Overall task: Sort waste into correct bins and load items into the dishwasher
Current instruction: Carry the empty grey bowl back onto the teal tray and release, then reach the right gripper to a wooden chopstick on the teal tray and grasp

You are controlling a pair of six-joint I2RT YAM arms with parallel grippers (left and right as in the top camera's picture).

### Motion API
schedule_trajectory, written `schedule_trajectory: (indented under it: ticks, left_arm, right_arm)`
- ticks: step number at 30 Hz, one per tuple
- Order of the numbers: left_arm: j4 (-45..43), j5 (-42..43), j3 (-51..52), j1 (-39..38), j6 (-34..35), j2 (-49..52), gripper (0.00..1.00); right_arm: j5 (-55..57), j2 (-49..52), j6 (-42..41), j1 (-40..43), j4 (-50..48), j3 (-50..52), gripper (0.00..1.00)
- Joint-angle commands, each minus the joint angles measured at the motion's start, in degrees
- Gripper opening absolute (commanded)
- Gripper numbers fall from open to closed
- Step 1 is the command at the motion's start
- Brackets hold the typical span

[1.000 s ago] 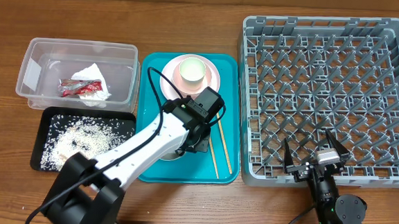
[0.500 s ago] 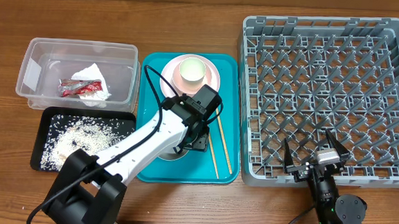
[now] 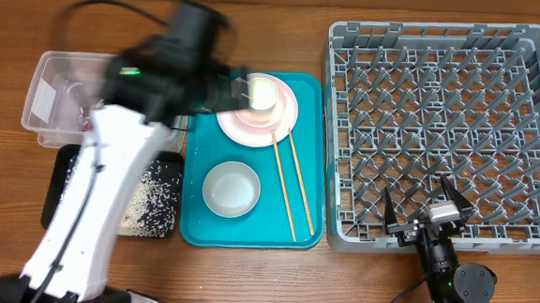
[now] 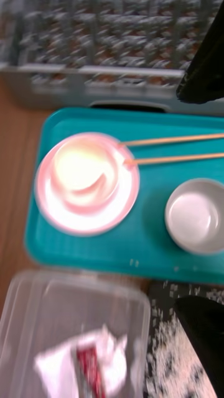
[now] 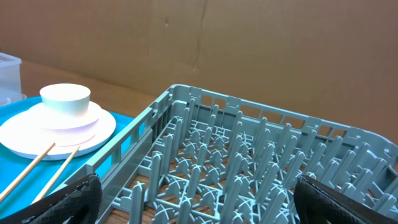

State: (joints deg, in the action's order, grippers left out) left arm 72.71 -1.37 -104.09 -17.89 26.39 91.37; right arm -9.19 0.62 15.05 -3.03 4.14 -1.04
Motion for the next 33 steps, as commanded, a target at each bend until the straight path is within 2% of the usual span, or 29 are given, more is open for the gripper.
schedule_trajectory:
  ticks: [1,3,6,8,14,17,21,25,26,29,33]
  left_arm:
    - [1.62,-0.11,-0.63,7.39,-1.11,-0.72,1.0]
    - [2.19,-0.11,-0.57,9.92,-1.11,-0.61,1.0]
    - [2.08,-0.11,-0.57,12.11,-1.11,-0.61,1.0]
    - [2.05,-0.11,-0.57,13.0,-1.11,-0.61,1.0]
    - [2.08,-0.11,-0.57,13.0,-1.11,-0.61,1.0]
    - [2.08,-0.11,-0.57,13.0,-1.11,-0.61,1.0]
    - [2.08,-0.11,-0.57,13.0,-1.11,-0.61,1.0]
    - [2.08,-0.11,-0.57,13.0,-1.11,-0.61,1.0]
    - [2.08,-0.09,-0.57,13.0,-1.11,-0.61,1.0]
    - [2.08,-0.11,-0.57,13.0,-1.11,-0.61,1.0]
    - [2.08,-0.11,-0.57,13.0,-1.11,-0.61,1.0]
  right_arm:
    - [-3.93,-0.46,-7.21,0.15,-0.61,0.59,1.0]
    - [-7.48,-0.46,-13.25,0.15,-2.51,0.59,1.0]
    - [-12.24,-0.46,-15.91,0.15,-4.33,0.07,1.0]
    - [-11.89,-0.35,-19.65,0.15,-3.85,-3.23,1.0]
    - [-11.89,7.06,-21.09,0.15,2.29,-17.31,1.0]
    - [-13.05,16.87,-24.61,0.11,7.58,-27.5,1.0]
    - [-21.9,34.32,-26.47,0.09,17.77,-45.0,1.0]
    - [-28.28,51.58,-27.58,-0.83,32.54,-63.06,1.0]
    - [-29.31,58.93,-27.54,-2.86,39.56,-70.1,1.0]
    - [-29.49,67.71,-27.41,-7.52,45.66,-75.49,1.0]
    - [-29.27,77.5,-27.04,-15.52,46.53,-75.36,1.0]
